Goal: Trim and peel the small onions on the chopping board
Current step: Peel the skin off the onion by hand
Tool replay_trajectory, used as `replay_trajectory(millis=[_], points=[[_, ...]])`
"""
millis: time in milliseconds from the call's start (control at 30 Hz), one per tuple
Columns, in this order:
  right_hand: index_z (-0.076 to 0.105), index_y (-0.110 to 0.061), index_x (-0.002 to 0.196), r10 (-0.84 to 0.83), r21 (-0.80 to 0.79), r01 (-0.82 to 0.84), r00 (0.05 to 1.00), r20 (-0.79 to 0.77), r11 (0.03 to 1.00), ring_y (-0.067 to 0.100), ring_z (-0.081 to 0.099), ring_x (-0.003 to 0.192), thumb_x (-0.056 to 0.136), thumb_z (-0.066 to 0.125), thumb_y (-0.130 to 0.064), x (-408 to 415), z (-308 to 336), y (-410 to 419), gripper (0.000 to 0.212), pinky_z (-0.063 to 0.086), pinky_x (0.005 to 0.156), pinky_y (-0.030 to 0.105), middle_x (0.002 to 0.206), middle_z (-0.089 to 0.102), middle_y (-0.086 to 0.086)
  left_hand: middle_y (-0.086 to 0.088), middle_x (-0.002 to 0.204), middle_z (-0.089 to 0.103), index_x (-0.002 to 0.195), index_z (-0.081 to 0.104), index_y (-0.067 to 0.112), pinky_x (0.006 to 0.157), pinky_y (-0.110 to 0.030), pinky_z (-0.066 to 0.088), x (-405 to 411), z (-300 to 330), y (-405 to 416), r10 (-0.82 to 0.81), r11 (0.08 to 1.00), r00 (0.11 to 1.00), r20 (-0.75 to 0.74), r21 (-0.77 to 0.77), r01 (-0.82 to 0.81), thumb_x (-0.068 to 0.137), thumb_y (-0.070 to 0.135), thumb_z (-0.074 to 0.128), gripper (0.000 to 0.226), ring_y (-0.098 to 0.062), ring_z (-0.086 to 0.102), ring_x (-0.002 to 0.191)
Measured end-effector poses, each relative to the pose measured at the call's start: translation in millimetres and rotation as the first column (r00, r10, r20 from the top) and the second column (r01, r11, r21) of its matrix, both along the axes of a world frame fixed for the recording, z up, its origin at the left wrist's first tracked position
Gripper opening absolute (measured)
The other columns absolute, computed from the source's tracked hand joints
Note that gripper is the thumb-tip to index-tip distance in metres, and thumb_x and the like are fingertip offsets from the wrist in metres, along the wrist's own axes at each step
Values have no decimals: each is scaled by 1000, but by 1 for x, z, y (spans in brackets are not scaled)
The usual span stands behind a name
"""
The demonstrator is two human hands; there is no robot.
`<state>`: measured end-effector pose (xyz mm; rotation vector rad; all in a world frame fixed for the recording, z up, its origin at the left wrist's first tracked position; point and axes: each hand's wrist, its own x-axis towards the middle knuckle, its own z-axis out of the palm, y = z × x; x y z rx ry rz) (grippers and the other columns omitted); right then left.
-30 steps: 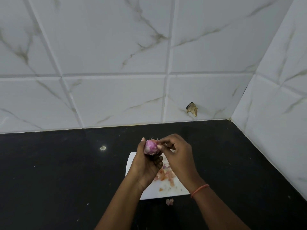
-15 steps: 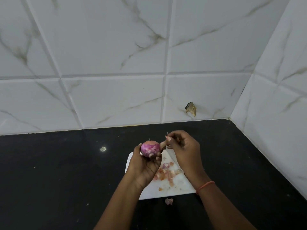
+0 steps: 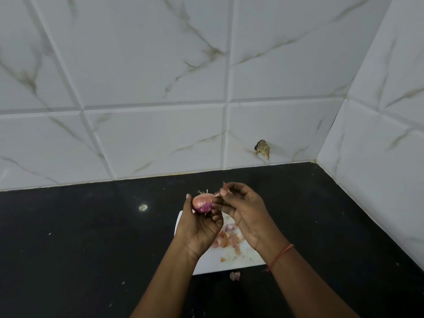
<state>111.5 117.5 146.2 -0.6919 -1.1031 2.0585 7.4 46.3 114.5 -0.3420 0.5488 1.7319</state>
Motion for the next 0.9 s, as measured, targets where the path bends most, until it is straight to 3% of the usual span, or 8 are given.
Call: replay_trajectory(millis=[100, 300, 467, 533, 633, 700, 800, 900], points=[[67, -2, 98, -58, 120, 53, 998, 33, 991, 31, 71, 84, 81, 69, 8, 2, 2, -1, 20, 58, 82, 43, 89, 71, 15, -13, 80, 59, 119, 56, -3, 47, -23, 49, -1, 1, 0, -29, 1000, 998, -58, -13, 28, 97, 61, 46, 69, -12, 50, 59], [65, 0, 98, -242, -34, 239, 961, -132, 970, 32, 70, 85, 85, 63, 10, 2, 4, 10, 17, 59, 79, 38, 88, 69, 20, -17, 85, 62, 115, 57, -2, 45, -22, 44, 2, 5, -4, -75, 997, 991, -111, -8, 74, 97, 65, 39, 72, -13, 48, 57], [65, -2, 98, -340, -6, 340, 939, -60, 940, 30, 71, 97, 83, 67, 8, 6, -3, 17, 19, 58, 86, 35, 100, 71, 22, -20, 90, 63, 109, 59, -3, 47, -25, 45, 1, 5, -6, -93, 995, 988, -125, 23, 96, 98, 53, 40, 61, -17, 51, 57], [69, -8, 99, -327, 134, 312, 938, 115, 941, 22, 70, 99, 82, 72, 1, 11, -8, 18, 19, 58, 80, 27, 102, 73, 11, -22, 93, 64, 110, 60, -5, 49, -26, 46, 0, 5, -8, -94, 994, 985, -144, 40, 101, 95, 44, 40, 55, -19, 52, 59], [71, -19, 107, -203, 365, 53, 901, 385, 930, 9, 66, 100, 86, 72, -13, 14, -16, 19, 22, 55, 79, 21, 109, 70, -3, -24, 100, 65, 115, 58, -4, 54, -26, 48, 0, 7, -8, -92, 994, 973, -213, 30, 101, 95, 38, 38, 51, -20, 53, 65], [67, -25, 117, -231, 559, -89, 849, 476, 824, 4, 61, 109, 88, 70, -20, 12, -19, 18, 30, 52, 89, 21, 120, 64, -11, -22, 100, 64, 116, 57, -2, 54, -26, 49, 2, 8, -7, -86, 996, 958, -274, 1, 89, 96, 36, 40, 46, -20, 54, 66], [64, -25, 123, -323, 773, -139, 852, 412, 619, -4, 54, 115, 91, 67, -25, 9, -17, 9, 33, 45, 93, 13, 125, 60, -17, -15, 93, 61, 116, 58, 5, 56, -26, 50, 4, 10, -5, -69, 997, 929, -364, -49, 55, 97, 36, 47, 38, -18, 56, 66], [69, -23, 115, -273, 826, -135, 904, 329, 547, -2, 61, 106, 89, 70, -23, 8, -12, 0, 27, 48, 87, 10, 110, 69, -15, -15, 102, 60, 114, 62, 7, 71, -31, 45, 6, 10, -3, -43, 998, 895, -444, -67, 15, 99, 34, 49, 34, -20, 57, 80]])
